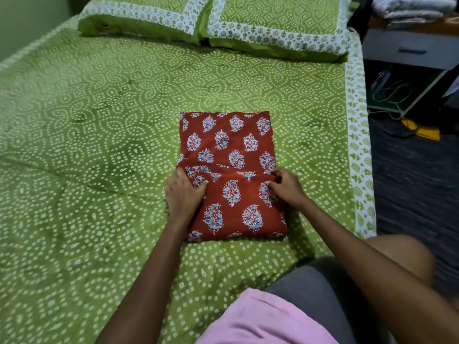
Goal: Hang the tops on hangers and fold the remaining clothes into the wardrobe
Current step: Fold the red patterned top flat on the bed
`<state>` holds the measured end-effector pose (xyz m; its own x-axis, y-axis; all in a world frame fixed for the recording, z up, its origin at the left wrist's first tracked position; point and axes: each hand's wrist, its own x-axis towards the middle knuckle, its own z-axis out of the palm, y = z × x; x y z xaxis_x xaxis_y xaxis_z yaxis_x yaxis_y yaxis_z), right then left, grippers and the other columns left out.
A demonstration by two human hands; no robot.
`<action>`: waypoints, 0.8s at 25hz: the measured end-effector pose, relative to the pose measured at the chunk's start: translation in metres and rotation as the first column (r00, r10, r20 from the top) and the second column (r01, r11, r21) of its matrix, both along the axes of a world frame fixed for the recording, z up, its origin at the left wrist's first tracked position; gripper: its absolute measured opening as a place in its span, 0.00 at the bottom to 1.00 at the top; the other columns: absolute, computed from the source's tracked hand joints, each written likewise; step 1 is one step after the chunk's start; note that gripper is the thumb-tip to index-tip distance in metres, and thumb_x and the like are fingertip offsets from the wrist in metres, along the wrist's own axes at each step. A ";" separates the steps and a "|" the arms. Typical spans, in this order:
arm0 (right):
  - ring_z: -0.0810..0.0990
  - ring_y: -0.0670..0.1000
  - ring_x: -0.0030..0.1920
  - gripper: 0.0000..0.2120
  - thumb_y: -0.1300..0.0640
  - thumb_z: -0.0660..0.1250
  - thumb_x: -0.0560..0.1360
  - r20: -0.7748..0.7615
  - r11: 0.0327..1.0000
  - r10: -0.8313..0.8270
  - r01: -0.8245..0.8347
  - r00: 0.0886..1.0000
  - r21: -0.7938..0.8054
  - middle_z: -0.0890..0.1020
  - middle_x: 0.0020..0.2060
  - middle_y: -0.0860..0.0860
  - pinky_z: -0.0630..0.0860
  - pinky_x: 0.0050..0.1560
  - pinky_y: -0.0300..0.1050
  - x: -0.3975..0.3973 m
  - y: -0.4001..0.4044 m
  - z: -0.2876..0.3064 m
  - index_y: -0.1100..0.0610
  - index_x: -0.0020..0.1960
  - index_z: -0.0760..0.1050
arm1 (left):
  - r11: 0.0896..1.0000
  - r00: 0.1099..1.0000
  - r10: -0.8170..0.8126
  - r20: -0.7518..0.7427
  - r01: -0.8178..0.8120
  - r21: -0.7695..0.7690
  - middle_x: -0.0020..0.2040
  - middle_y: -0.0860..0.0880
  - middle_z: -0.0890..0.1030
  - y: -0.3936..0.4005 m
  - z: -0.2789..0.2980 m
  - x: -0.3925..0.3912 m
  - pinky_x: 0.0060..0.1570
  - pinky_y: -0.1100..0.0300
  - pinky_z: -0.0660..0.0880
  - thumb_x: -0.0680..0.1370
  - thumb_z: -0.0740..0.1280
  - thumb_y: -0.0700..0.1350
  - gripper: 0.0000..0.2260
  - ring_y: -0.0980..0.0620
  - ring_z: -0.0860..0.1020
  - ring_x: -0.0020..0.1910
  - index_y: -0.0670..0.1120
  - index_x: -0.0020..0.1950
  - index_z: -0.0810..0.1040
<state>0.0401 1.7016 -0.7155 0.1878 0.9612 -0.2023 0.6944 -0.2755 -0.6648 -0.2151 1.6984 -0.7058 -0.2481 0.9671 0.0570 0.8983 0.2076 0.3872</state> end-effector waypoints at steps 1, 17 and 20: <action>0.77 0.53 0.50 0.15 0.59 0.70 0.73 -0.048 0.999 -0.052 0.051 0.998 -0.020 0.80 0.53 0.57 0.71 0.43 0.40 0.003 0.001 0.000 0.61 0.58 0.75 | 0.997 0.997 -0.020 0.077 0.025 -0.067 0.61 0.39 0.73 0.005 -0.002 0.001 0.61 0.48 0.66 0.73 0.69 0.56 0.28 0.41 0.70 0.61 0.38 0.63 0.67; 0.76 0.55 0.45 0.05 0.60 0.67 0.74 -0.116 0.959 -0.273 0.280 0.955 0.042 0.78 0.42 0.56 0.66 0.38 0.42 -0.011 0.026 -0.013 0.60 0.48 0.73 | 0.997 0.995 -0.073 0.062 0.072 0.007 0.61 0.38 0.72 0.041 -0.013 0.005 0.53 0.48 0.69 0.79 0.61 0.43 0.15 0.38 0.73 0.58 0.37 0.64 0.69; 0.74 0.56 0.53 0.12 0.66 0.61 0.75 -0.003 0.886 -0.293 0.272 0.956 0.376 0.78 0.52 0.58 0.65 0.48 0.38 -0.035 0.022 0.008 0.63 0.57 0.73 | 0.908 0.956 -0.258 0.137 0.192 0.373 0.63 0.38 0.74 0.029 0.000 0.016 0.62 0.53 0.66 0.72 0.56 0.31 0.22 0.43 0.71 0.62 0.36 0.66 0.69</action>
